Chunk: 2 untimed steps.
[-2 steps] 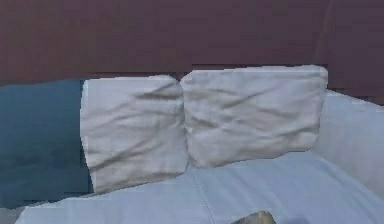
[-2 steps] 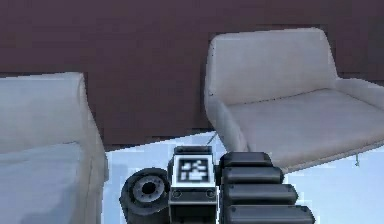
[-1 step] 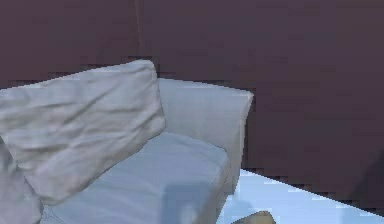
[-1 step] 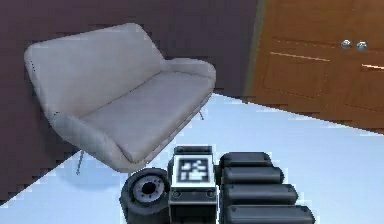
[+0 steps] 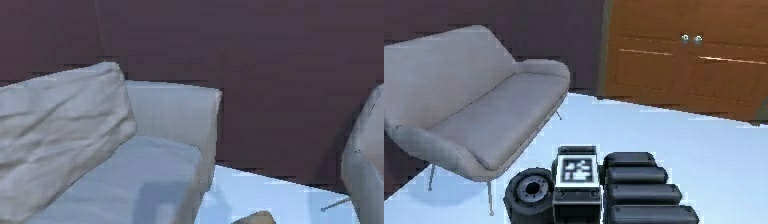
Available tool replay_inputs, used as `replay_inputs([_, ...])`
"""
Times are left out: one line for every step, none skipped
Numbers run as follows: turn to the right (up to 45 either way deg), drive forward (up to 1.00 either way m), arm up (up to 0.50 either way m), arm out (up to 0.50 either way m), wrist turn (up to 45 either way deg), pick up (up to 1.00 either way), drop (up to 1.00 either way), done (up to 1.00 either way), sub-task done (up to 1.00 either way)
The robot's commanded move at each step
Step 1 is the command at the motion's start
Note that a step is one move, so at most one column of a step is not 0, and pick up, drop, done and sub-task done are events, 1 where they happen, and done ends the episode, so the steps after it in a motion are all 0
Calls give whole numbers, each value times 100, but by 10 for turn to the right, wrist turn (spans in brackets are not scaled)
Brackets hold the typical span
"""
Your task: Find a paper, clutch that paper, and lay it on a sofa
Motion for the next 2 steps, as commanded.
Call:
replay_inputs([0, 20, 0, 0, 0, 0, 0, 0, 0])
replay_inputs([-450, 0, 0, 0, 0, 0, 0, 0, 0])
